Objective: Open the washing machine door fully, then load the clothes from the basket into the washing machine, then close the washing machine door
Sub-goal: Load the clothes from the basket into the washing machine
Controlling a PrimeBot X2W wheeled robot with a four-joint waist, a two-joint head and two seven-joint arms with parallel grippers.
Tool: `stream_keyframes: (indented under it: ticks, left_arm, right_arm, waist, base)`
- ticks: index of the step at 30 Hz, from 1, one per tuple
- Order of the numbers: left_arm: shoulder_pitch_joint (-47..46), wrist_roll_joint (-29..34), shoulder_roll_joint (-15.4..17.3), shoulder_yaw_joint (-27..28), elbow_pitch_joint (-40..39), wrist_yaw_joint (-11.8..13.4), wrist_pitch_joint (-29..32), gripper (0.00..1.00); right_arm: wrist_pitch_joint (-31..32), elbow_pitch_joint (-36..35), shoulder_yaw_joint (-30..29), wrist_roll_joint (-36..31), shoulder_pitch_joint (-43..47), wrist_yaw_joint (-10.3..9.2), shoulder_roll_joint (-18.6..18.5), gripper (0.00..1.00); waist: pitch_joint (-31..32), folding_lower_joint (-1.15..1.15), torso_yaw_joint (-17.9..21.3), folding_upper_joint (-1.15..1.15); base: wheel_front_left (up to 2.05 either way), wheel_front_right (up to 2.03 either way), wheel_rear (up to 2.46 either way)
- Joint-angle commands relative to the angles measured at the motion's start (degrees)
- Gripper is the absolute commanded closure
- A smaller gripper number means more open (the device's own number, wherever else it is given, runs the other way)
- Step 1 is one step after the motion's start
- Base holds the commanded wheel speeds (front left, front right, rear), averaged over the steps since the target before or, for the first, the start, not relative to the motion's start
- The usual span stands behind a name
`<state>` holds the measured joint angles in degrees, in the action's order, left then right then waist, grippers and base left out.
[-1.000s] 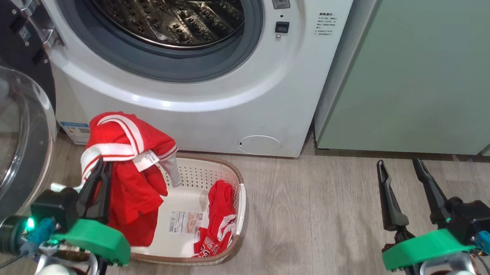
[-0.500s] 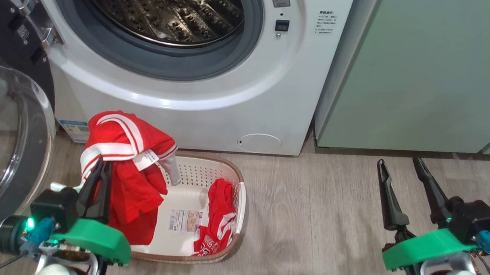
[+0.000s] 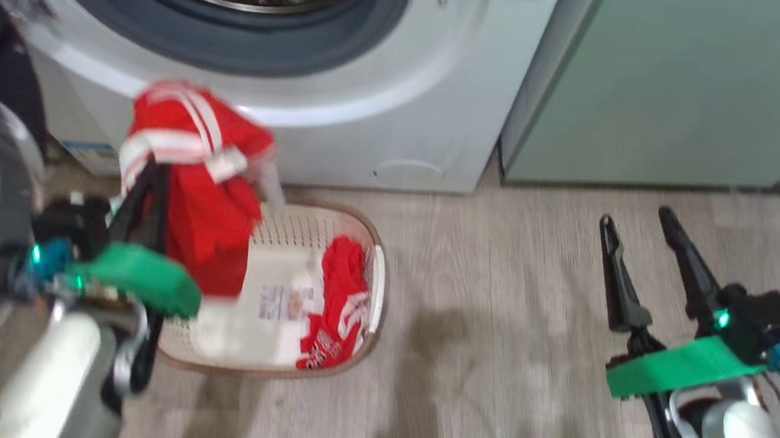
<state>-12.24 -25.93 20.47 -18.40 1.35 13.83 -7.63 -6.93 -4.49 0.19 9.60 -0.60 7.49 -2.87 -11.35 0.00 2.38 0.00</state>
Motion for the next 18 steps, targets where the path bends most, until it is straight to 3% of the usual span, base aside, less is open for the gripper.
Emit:
stream_keyframes:
  ticks: [1,11,18]
  left_arm:
    - [-5.6,-0.7,1.0,2.9,0.6,-0.7,0.2,1.0]
    - [-26.3,-4.1,1.0,3.7,16.5,-6.6,4.3,1.0]
    - [-40.8,-5.0,3.7,4.0,26.5,-9.5,11.4,1.0]
  right_arm:
    - [-0.7,-2.4,1.6,0.5,-2.8,0.0,0.0,0.0]
    - [-4.0,-1.0,3.9,2.5,-7.9,0.0,0.0,0.0]
    - [-6.6,1.3,6.3,4.8,-11.0,0.0,0.0,0.0]
  waist:
    - [-4.0,0.0,1.8,0.0]
    - [-14.2,0.0,7.6,0.0]
    - [-19.9,0.0,12.5,0.0]
  base:
    - [0.0,0.0,0.0]
    - [0.0,0.0,0.0]
    - [0.0,0.0,0.0]
